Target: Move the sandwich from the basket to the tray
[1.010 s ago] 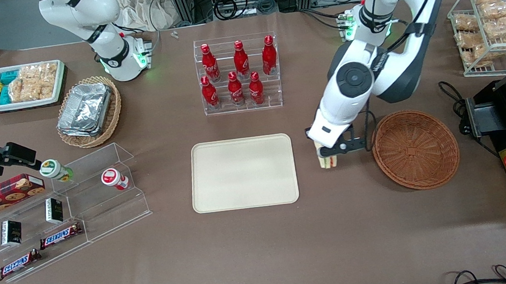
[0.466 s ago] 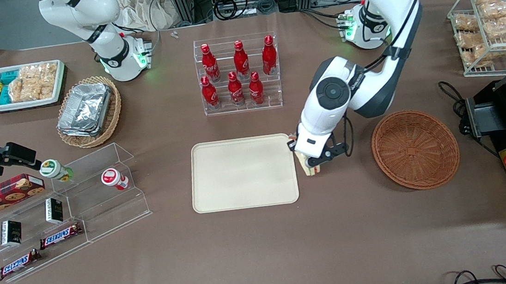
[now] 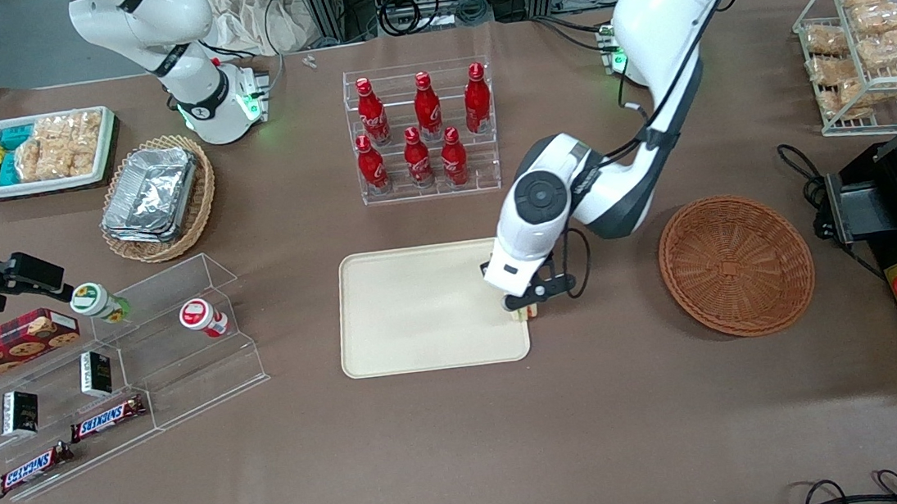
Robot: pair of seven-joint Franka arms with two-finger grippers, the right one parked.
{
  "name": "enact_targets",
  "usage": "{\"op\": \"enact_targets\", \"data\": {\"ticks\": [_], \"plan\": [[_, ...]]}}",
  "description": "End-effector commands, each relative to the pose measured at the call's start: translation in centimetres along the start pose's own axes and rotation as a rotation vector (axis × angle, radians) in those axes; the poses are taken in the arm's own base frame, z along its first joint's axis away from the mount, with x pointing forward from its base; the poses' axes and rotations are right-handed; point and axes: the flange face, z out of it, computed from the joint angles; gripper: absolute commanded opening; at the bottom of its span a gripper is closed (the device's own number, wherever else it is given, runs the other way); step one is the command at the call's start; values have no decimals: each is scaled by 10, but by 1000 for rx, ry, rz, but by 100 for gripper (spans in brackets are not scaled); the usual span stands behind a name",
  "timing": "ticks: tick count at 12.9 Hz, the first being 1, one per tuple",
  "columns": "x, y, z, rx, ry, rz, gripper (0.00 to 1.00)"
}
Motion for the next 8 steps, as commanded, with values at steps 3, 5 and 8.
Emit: {"op": "enact_targets", "data": {"ticks": [3,5,8], "plan": [[-4,17,18,31,35,66,0],[2,16,12,28,42,57,76],[3,13,-8,28,48,45,100]]}}
